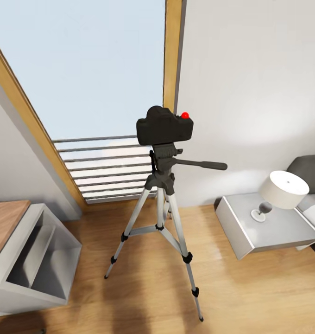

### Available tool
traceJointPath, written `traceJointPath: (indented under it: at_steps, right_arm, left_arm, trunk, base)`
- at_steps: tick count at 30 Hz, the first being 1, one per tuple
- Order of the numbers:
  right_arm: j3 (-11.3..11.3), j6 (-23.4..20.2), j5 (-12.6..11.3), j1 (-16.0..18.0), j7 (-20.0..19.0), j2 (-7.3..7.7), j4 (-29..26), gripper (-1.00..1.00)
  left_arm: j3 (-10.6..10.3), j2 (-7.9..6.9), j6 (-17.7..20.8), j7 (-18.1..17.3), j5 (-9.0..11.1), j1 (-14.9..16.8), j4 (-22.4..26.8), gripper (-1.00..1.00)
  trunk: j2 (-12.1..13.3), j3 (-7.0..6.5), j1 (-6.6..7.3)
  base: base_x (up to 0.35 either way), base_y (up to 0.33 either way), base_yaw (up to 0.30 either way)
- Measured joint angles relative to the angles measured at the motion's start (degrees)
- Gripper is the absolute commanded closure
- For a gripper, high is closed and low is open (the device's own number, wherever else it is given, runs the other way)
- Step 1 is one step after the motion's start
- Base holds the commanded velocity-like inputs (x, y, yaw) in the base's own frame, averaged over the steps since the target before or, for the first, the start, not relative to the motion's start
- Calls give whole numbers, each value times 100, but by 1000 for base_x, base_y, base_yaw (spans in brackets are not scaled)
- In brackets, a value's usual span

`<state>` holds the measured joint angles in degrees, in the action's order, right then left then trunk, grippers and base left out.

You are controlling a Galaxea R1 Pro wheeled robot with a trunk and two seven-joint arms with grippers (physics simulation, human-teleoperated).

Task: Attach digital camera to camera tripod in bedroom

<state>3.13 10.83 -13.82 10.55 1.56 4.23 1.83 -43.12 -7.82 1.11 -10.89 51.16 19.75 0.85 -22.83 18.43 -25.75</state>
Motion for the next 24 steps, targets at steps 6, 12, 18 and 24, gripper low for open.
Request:
traceJointPath:
  at_steps: [6,12,18,24]
  right_arm:
    - [0,-1,0,0,0,0,0,-100]
    - [1,-3,0,0,-7,-4,0,-100]
    - [3,-9,0,0,-13,-8,0,-100]
    - [3,-4,0,0,-10,-5,0,-100]
  left_arm:
    - [-1,-1,0,0,0,0,0,-100]
    - [-1,-4,0,0,1,0,0,-100]
    - [-1,-4,0,0,0,0,0,-100]
    - [-1,-3,0,0,1,0,0,-100]
  trunk:
    - [0,-55,0]
    - [0,-110,0]
    - [0,-165,0]
    - [0,-220,0]
  base:
    - [0,0,0]
    - [0,0,0]
    - [0,0,0]
    - [0,0,0]
